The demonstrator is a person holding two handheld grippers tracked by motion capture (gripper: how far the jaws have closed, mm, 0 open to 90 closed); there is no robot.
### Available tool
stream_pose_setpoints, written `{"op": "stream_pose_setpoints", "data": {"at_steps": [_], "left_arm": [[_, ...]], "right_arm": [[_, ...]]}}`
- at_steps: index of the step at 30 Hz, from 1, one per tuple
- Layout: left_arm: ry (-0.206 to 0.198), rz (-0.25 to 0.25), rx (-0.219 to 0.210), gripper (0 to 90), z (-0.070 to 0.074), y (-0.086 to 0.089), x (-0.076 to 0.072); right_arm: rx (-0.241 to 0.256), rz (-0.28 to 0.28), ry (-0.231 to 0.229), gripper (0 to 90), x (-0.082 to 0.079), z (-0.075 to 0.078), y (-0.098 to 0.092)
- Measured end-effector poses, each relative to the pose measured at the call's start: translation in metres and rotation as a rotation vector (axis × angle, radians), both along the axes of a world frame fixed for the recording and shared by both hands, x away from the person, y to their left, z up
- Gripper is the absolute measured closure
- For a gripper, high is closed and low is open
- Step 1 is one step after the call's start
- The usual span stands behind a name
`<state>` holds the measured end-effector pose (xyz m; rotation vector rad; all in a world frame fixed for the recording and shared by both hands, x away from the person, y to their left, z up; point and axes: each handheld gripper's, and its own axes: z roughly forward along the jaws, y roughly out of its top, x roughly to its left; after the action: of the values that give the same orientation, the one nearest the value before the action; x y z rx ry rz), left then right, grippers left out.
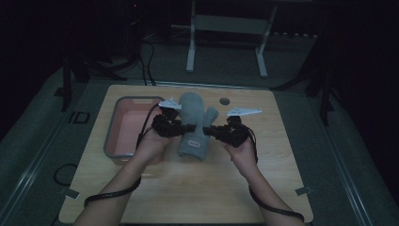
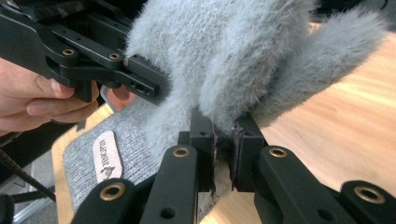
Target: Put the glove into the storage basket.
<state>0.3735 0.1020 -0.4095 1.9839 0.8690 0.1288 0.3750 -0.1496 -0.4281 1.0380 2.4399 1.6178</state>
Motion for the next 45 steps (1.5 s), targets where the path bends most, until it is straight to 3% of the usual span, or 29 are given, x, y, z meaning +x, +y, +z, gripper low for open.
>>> {"op": "stream_pose_setpoints", "data": {"at_steps": [5,14,27,33,38,45], "left_arm": [[-0.020,0.023,0.013,77.2,0.016,0.020,0.003],[-0.025,0.067,0.030,77.2,0.030,0.061,0.004],[-0.014,0.174,0.020,77.1,0.030,0.124,0.007],[0.003,0.225,0.004,77.0,0.009,0.144,0.010],[0.046,0.248,0.006,76.9,-0.016,0.153,0.016],[0.116,0.278,0.031,76.8,-0.053,0.155,0.025]], "right_arm": [[0.017,0.014,-0.013,82.0,0.008,0.014,0.019],[0.026,0.055,-0.023,82.0,0.019,0.026,0.061],[0.019,0.121,-0.009,82.0,0.043,0.032,0.130],[-0.013,0.137,0.000,81.9,0.053,0.021,0.155],[-0.039,0.140,0.040,81.9,0.062,-0.004,0.171],[-0.119,0.117,0.084,81.9,0.071,-0.037,0.184]]}}
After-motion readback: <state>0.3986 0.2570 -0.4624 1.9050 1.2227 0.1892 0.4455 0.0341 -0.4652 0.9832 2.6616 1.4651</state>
